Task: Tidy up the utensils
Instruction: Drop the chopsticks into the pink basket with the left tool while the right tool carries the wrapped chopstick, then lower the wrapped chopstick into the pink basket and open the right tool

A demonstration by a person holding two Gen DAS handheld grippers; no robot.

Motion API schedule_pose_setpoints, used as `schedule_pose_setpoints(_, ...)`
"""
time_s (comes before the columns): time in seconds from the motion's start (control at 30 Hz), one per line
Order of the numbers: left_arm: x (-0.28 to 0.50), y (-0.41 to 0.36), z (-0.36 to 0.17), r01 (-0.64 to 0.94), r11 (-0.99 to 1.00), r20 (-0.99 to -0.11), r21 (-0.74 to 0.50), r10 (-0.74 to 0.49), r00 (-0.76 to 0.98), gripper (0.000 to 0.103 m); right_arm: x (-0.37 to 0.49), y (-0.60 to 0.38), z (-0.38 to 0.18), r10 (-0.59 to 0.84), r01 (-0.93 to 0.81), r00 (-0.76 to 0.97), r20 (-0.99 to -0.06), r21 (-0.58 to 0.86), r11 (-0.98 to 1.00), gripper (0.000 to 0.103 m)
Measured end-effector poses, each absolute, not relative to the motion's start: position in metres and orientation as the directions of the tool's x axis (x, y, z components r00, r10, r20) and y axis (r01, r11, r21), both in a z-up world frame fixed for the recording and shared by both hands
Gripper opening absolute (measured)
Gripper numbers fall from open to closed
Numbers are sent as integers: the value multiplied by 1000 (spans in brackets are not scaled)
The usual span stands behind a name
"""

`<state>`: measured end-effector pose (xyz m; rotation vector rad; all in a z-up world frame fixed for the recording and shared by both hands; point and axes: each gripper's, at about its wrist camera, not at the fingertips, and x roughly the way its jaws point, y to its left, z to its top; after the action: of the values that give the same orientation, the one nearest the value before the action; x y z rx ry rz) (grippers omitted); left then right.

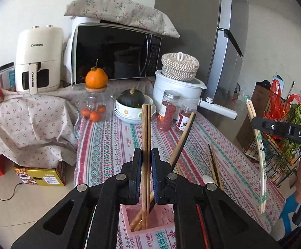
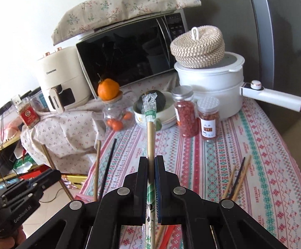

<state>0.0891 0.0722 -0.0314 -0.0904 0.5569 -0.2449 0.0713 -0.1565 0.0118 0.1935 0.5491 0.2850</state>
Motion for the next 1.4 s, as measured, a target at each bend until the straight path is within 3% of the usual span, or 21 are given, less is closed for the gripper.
schedule_pose_setpoints(0.1, 84, 76, -26, 202, 965, -544, -168, -262, 797, 22, 64, -148, 22, 338, -241, 833, -438, 262, 934, 5)
schedule_pose_setpoints(0.17, 79, 82, -24, 180, 967, -556, -179, -251, 792, 47, 60, -142, 27, 354, -260, 842, -407, 267, 928, 5)
schedule_pose_setpoints(0.43, 75, 123, -30, 20, 974, -671, -226, -170, 721, 73, 51, -109, 43, 418, -332, 860, -293, 301, 894, 5)
schedule_pose_setpoints(0.67, 79, 152, -51, -67, 959, -749, -275, -170, 640, 75, 59, -78, 41, 366, -300, 902, -227, 280, 912, 5)
schedule_pose_setpoints(1.4, 79, 163, -58, -65, 960, -773, -271, -177, 610, 75, 81, -2, -18, 30, -21, 988, -149, 64, 998, 5)
